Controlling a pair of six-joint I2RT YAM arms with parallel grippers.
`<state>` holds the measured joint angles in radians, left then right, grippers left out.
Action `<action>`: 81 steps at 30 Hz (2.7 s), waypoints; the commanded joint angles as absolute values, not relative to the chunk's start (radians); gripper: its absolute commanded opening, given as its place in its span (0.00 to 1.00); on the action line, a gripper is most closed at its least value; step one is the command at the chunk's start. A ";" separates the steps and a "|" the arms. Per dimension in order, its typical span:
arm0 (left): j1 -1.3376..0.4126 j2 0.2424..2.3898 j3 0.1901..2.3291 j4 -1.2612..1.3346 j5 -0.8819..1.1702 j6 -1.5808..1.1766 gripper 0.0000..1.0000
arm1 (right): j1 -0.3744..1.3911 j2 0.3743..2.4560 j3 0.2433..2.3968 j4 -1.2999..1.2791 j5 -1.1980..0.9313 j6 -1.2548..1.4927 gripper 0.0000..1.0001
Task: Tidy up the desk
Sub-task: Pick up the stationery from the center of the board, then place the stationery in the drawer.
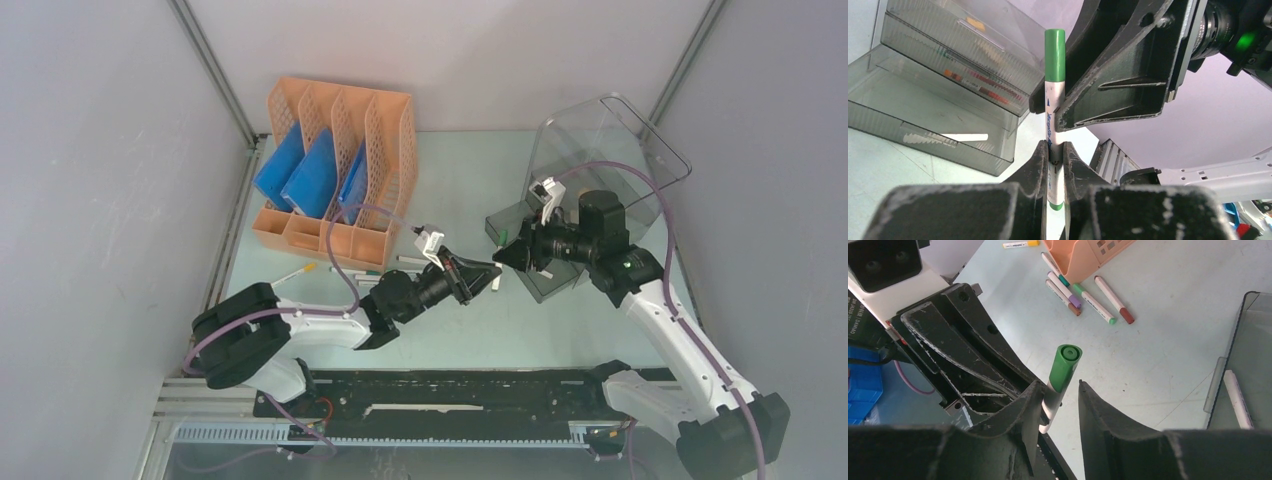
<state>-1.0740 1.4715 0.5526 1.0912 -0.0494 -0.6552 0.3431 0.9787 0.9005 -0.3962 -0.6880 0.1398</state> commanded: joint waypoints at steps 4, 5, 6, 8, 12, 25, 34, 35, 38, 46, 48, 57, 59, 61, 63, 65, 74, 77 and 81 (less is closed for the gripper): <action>-1.080 1.478 0.596 1.141 -0.047 -0.656 0.02 | 0.355 0.995 0.894 -0.351 -0.730 0.152 0.33; -1.081 1.476 0.594 1.141 -0.048 -0.654 0.02 | 0.354 0.997 0.894 -0.350 -0.735 0.151 0.30; -1.080 1.476 0.593 1.141 -0.048 -0.654 0.03 | 0.356 0.998 0.894 -0.351 -0.737 0.147 0.26; -1.080 1.473 0.589 1.141 -0.050 -0.652 0.09 | 0.357 1.000 0.894 -0.350 -0.740 0.142 0.17; -1.081 1.460 0.570 1.141 -0.070 -0.650 0.34 | 0.358 1.000 0.894 -0.355 -0.748 0.119 0.03; -1.078 1.250 0.441 0.992 -0.213 -0.420 0.85 | 0.358 0.965 0.903 -0.431 -0.747 -0.082 0.00; -1.065 1.074 0.328 0.791 -0.379 -0.383 1.00 | 0.346 0.934 0.932 -0.596 -0.747 -0.386 0.00; -1.065 1.052 0.316 0.764 -0.418 -0.395 1.00 | 0.345 0.931 0.931 -0.601 -0.727 -0.398 0.00; -1.060 0.992 0.280 0.689 -0.509 -0.432 1.00 | 0.339 0.928 0.933 -0.609 -0.665 -0.430 0.00; -1.021 0.890 0.207 0.589 -0.535 -0.501 1.00 | 0.338 1.011 0.932 -0.611 -0.425 -0.493 0.00; -1.016 0.877 0.190 0.589 -0.534 -0.511 1.00 | 0.337 1.038 0.932 -0.598 -0.372 -0.484 0.00; -1.001 0.857 0.133 0.603 -0.545 -0.551 1.00 | 0.360 1.169 0.931 -0.522 -0.075 -0.441 0.00; -1.000 0.859 0.128 0.608 -0.545 -0.557 1.00 | 0.363 1.195 0.931 -0.514 -0.043 -0.433 0.00; -0.997 0.862 0.124 0.610 -0.546 -0.560 1.00 | 0.365 1.217 0.931 -0.503 -0.016 -0.421 0.00; -0.994 0.866 0.123 0.613 -0.546 -0.562 1.00 | 0.368 1.242 0.930 -0.490 0.013 -0.406 0.00; -0.991 0.869 0.122 0.616 -0.543 -0.561 1.00 | 0.367 1.265 0.924 -0.476 0.039 -0.391 0.01; -0.983 0.873 0.120 0.618 -0.534 -0.566 1.00 | 0.370 1.337 0.923 -0.450 0.076 -0.358 0.04; -0.978 0.873 0.118 0.618 -0.531 -0.571 1.00 | 0.368 1.357 0.923 -0.451 0.071 -0.357 0.05; -0.976 0.874 0.117 0.618 -0.525 -0.580 1.00 | 0.371 1.374 0.923 -0.451 0.063 -0.355 0.11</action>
<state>-0.9836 0.8726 0.1249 0.5816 -0.5194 -0.5606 0.3626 1.3575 0.8982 -0.4786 0.0555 -0.3759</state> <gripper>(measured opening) 0.996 0.094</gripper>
